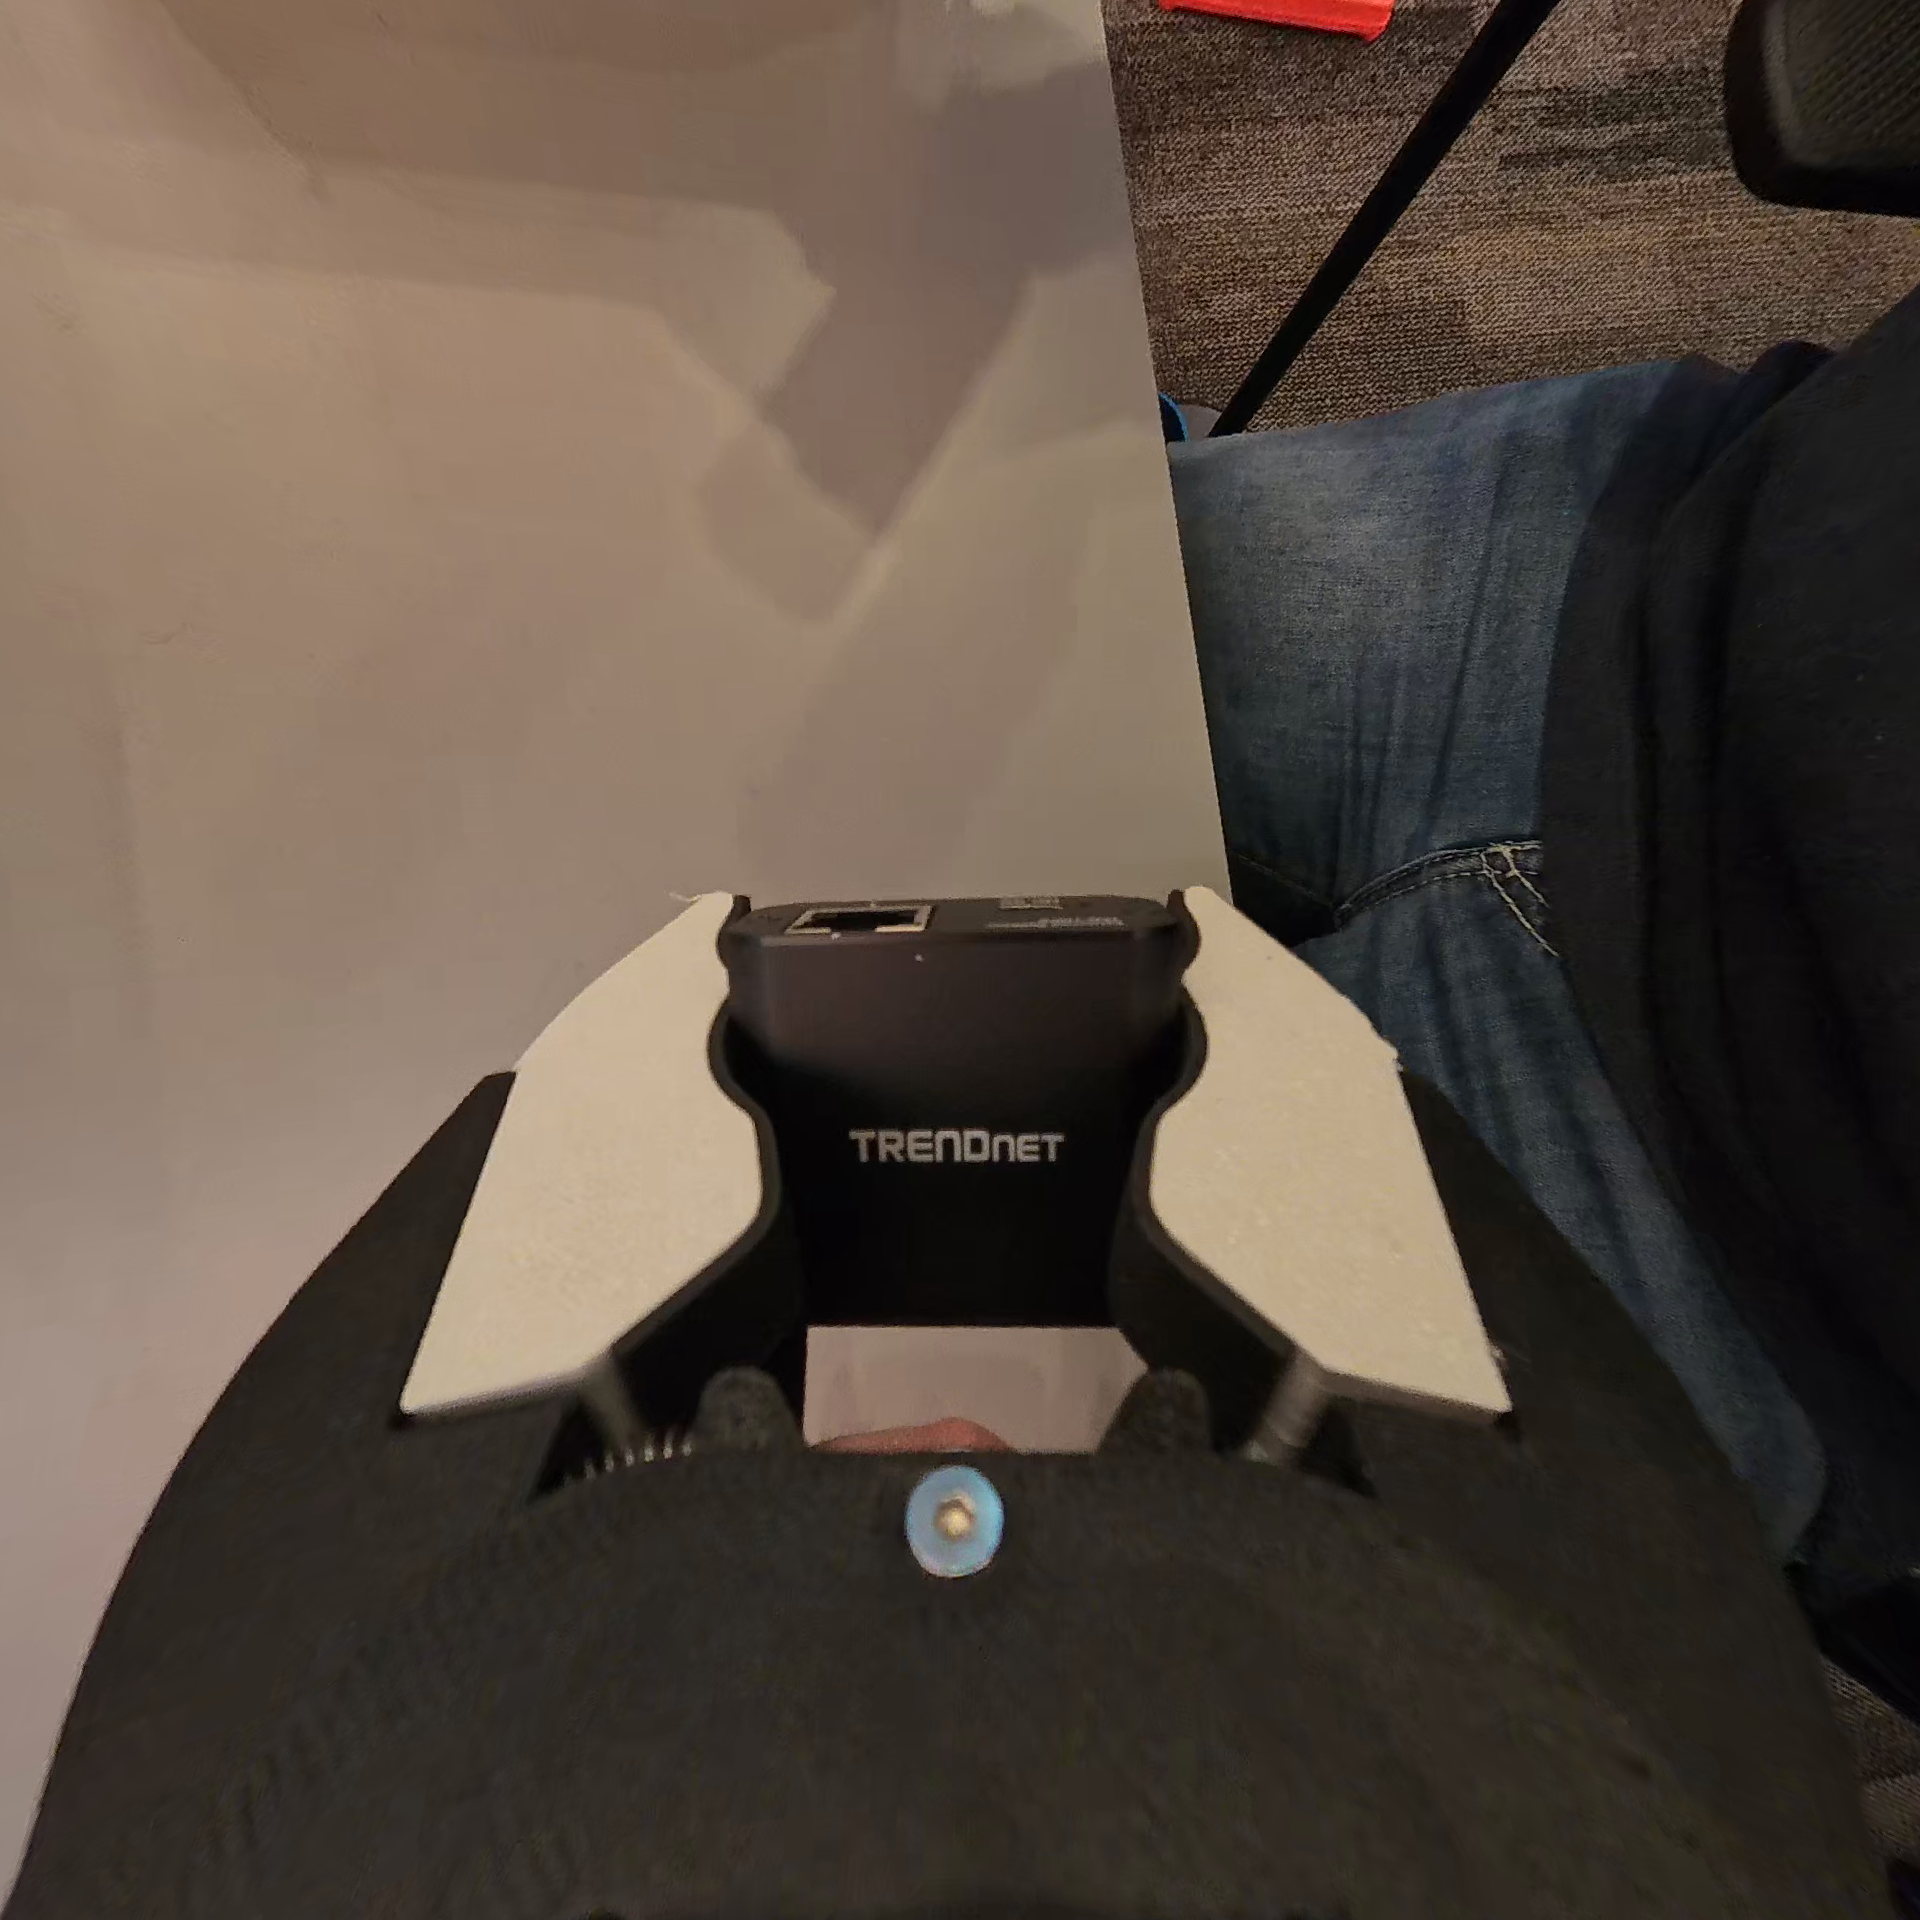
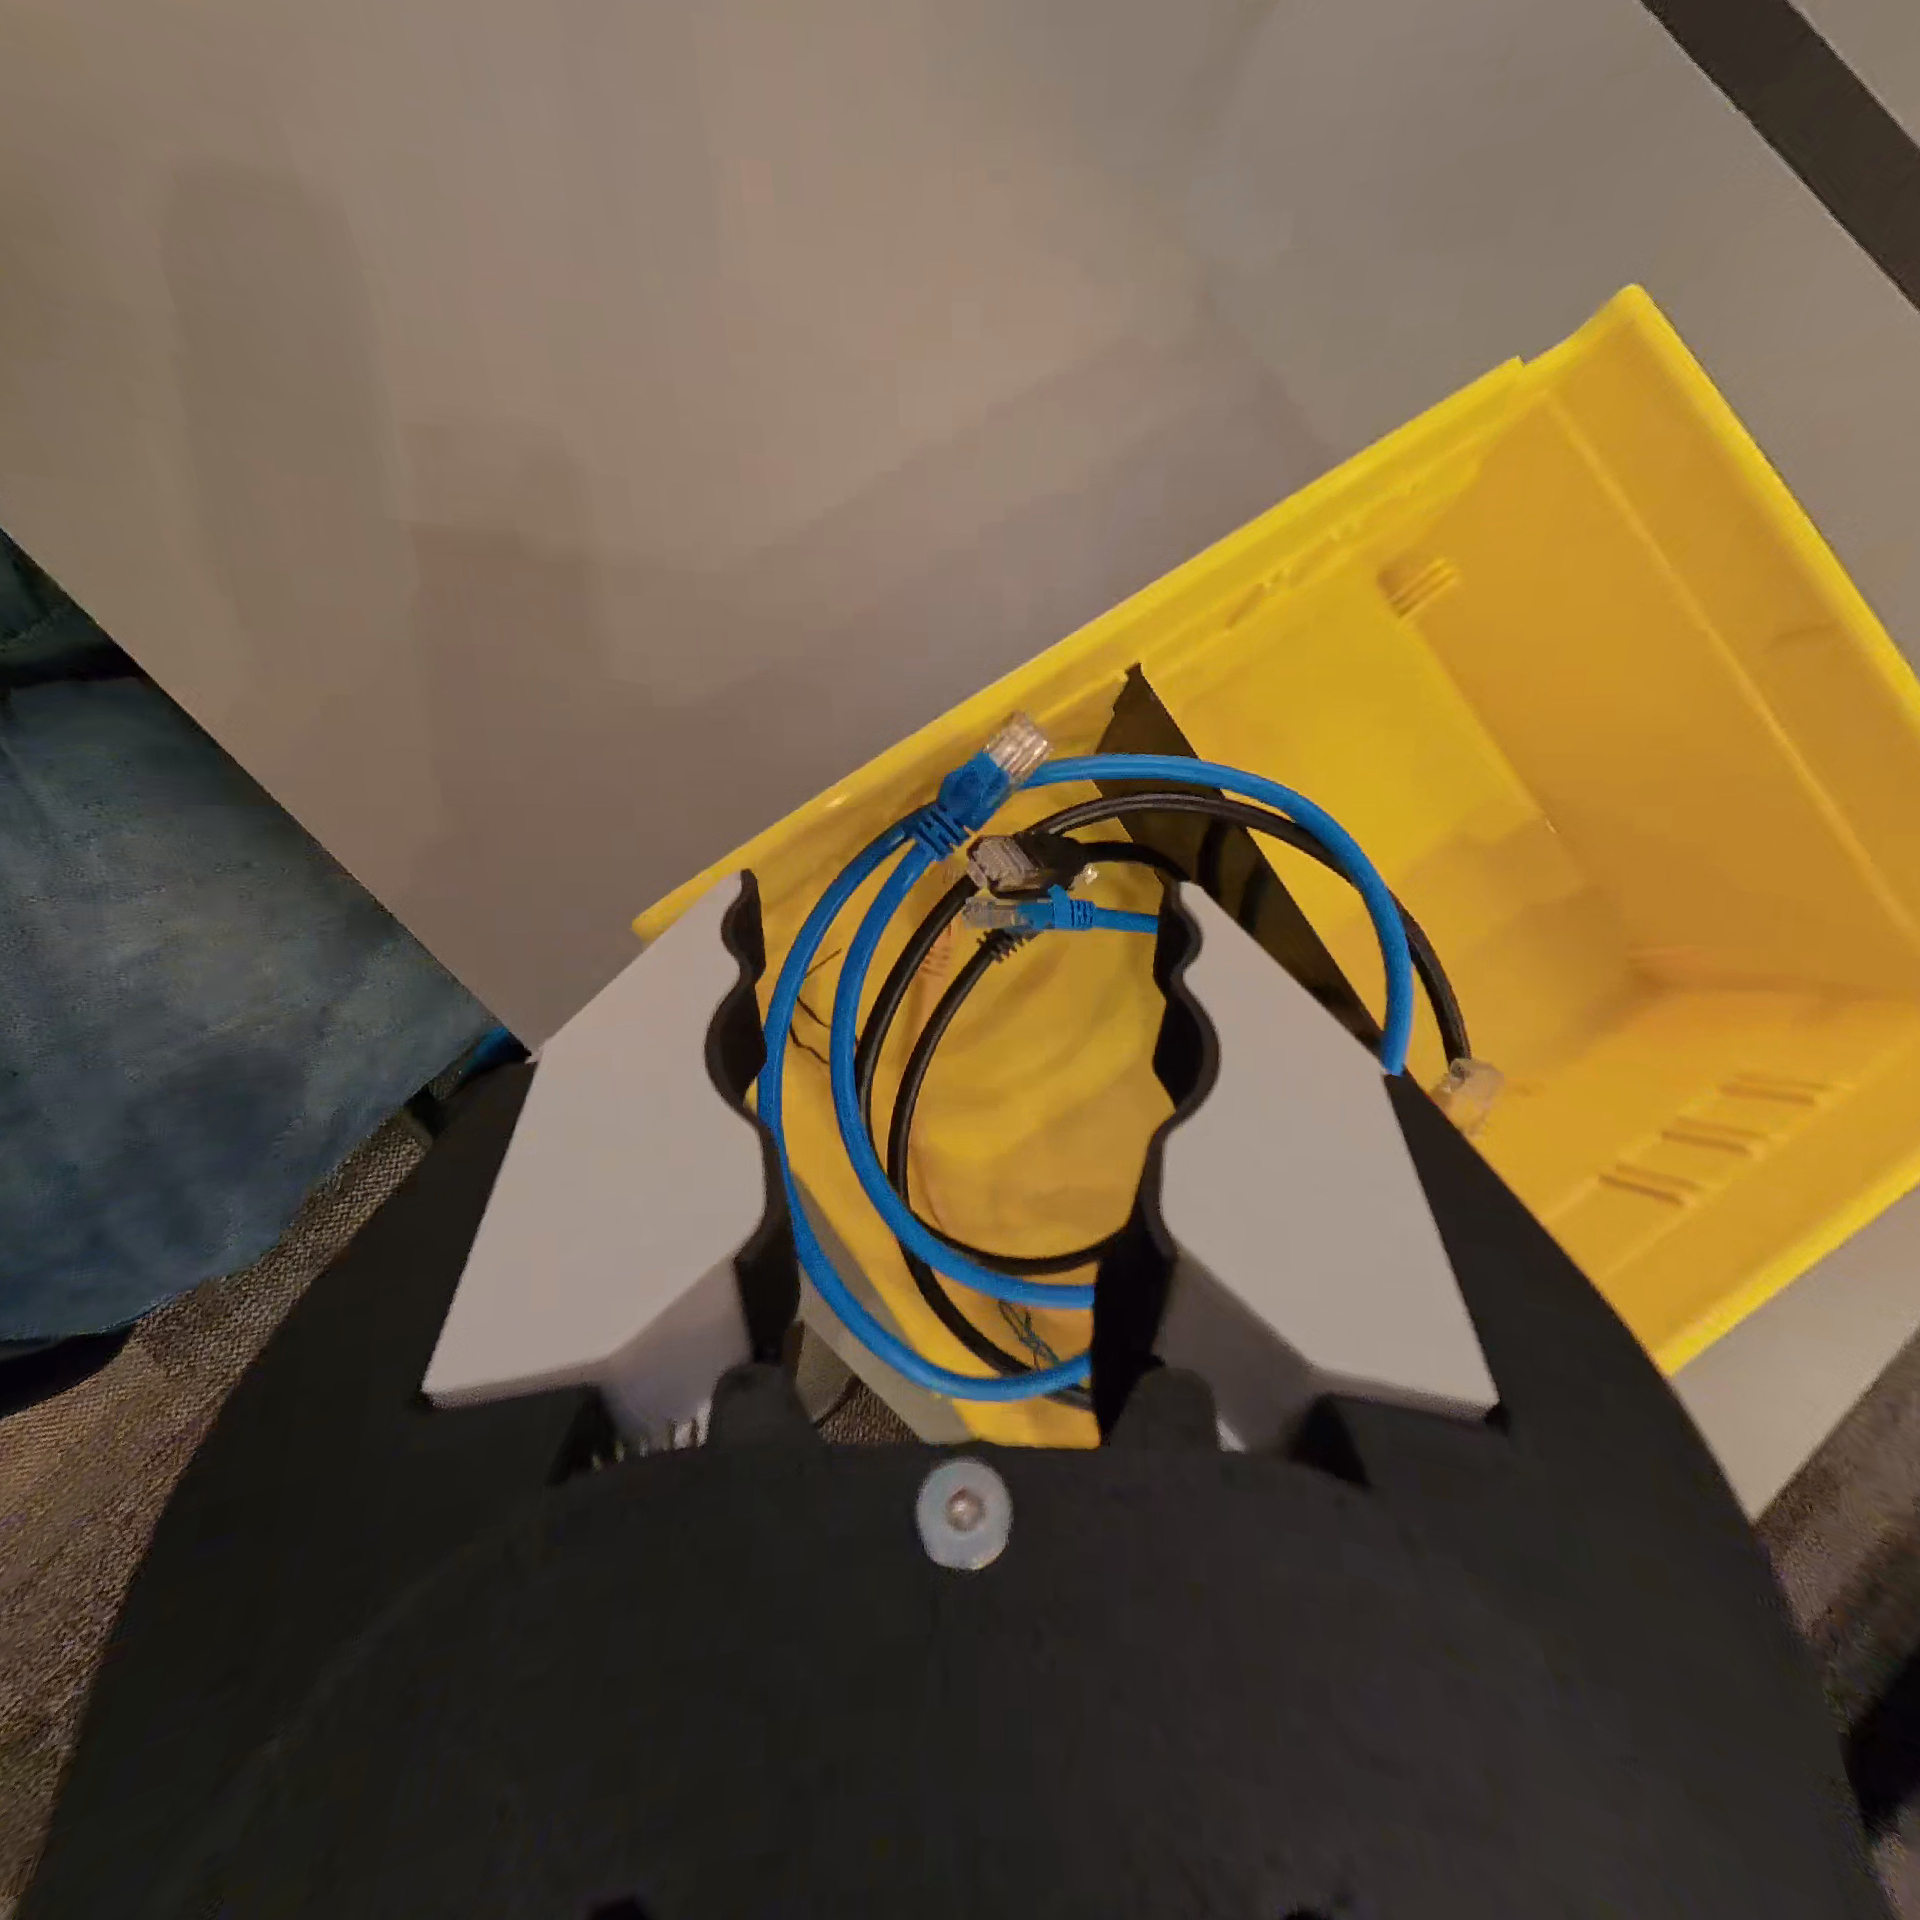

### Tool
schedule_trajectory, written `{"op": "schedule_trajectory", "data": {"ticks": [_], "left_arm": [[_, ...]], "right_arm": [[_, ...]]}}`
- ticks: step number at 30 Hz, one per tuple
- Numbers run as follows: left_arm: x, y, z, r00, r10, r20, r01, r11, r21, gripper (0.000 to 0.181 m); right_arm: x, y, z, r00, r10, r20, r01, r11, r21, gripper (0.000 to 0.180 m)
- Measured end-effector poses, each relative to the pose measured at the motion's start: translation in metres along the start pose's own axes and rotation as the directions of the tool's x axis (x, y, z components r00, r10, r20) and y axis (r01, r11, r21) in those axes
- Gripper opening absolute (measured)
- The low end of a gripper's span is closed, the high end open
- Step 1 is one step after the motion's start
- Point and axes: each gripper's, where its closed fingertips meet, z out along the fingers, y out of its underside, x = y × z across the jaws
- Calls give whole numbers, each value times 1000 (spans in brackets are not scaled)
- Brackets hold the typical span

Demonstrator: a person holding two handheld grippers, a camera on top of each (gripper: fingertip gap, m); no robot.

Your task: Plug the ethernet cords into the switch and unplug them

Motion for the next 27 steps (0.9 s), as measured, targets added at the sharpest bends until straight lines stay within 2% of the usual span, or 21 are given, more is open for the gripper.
{"op": "schedule_trajectory", "data": {"ticks": [3,5,8,10,14,16,18,20,23,26,27], "left_arm": [[0,-1,-1,1000,3,7,-3,1000,2,74],[0,-3,-2,1000,5,11,-5,1000,12,74],[1,-8,-3,1000,7,10,-8,1000,22,74],[5,-13,-3,1000,2,-11,-2,999,44,74],[13,-22,-5,999,-1,-42,4,998,64,74],[19,-24,-5,998,3,-61,1,998,66,74],[24,-27,-7,996,0,-88,7,997,82,74],[31,-28,-8,993,9,-119,1,996,88,74],[45,-27,-7,984,47,-170,-35,997,73,74],[55,-20,-5,973,89,-212,-79,995,56,74],[60,-22,-7,966,92,-242,-77,994,71,74]], "right_arm": [[-8,-11,-13,1000,-8,2,8,999,37,73],[-14,-21,-24,998,-39,-49,42,998,54,70],[-58,-66,-35,981,-181,-64,189,967,169,64],[-99,-102,-29,948,-308,-81,319,917,240,65],[-196,-158,13,808,-582,-93,572,736,362,57],[-237,-174,39,709,-695,-120,679,627,382,59],[-257,-187,59,580,-784,-221,799,494,344,59],[-274,-200,70,458,-833,-310,877,367,310,59],[-286,-209,85,323,-874,-364,939,246,241,52],[-297,-211,80,278,-887,-369,943,178,283,27],[-303,-210,76,264,-890,-373,942,154,299,26]]}}
